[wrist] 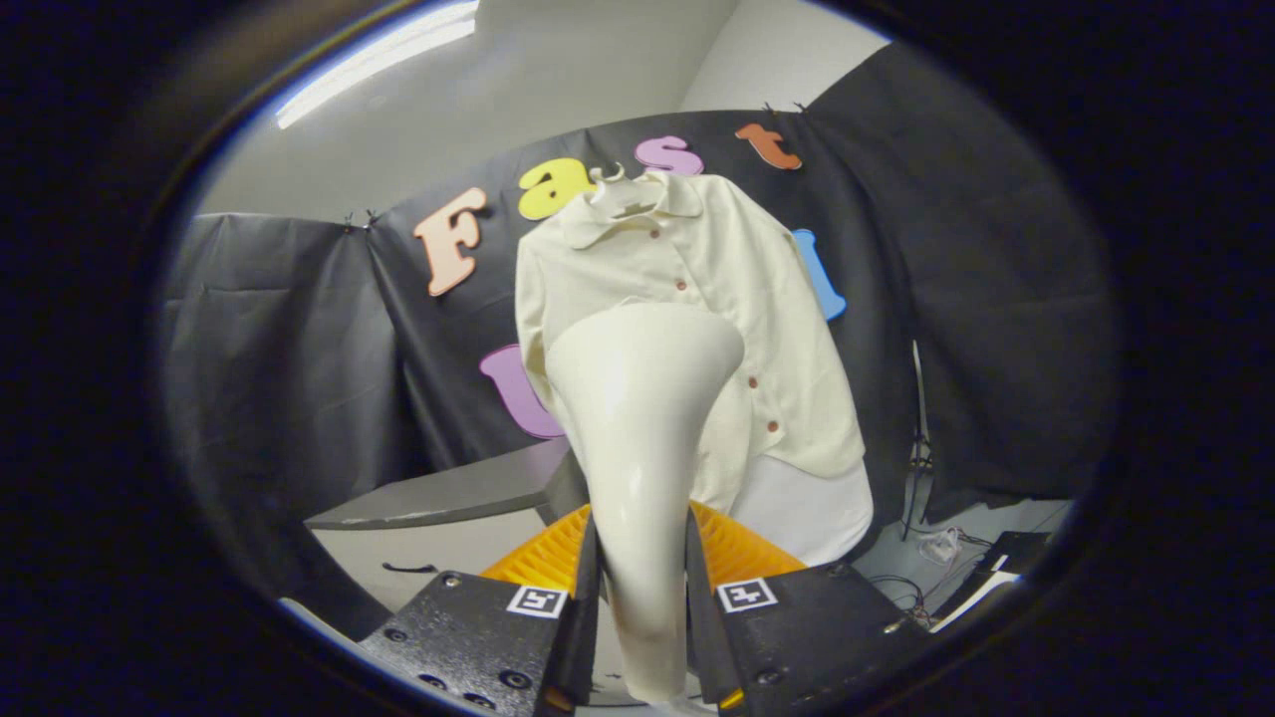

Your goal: Iron the clothes twice with a garment steamer, once on the left side and once on the right side.

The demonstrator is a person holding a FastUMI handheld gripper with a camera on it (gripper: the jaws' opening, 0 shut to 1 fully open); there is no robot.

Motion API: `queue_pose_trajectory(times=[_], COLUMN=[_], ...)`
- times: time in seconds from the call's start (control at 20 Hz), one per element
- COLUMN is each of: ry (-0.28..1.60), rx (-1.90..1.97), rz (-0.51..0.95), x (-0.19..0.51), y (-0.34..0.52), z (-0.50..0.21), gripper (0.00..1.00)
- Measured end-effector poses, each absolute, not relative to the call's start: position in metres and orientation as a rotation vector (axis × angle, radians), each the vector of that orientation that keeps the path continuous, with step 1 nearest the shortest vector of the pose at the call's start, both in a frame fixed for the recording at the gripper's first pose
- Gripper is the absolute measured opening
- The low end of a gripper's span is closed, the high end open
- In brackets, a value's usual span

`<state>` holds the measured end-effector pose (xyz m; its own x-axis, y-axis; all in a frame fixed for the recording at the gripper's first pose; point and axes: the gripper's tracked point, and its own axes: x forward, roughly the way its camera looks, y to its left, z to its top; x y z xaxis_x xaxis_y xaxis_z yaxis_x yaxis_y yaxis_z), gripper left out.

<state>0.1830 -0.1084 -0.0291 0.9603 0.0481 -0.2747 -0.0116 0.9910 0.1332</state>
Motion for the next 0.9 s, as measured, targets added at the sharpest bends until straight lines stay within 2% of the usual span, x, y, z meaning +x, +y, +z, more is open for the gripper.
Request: queue_pose_trajectory(times=[0.4,0.9], ry=[0.147,0.075], rx=[0.054,-0.101], rz=[0.088,0.181], x=[0.129,0.065], y=[-0.026,0.056], z=[0.015,0.023], gripper=[0.40,0.40])
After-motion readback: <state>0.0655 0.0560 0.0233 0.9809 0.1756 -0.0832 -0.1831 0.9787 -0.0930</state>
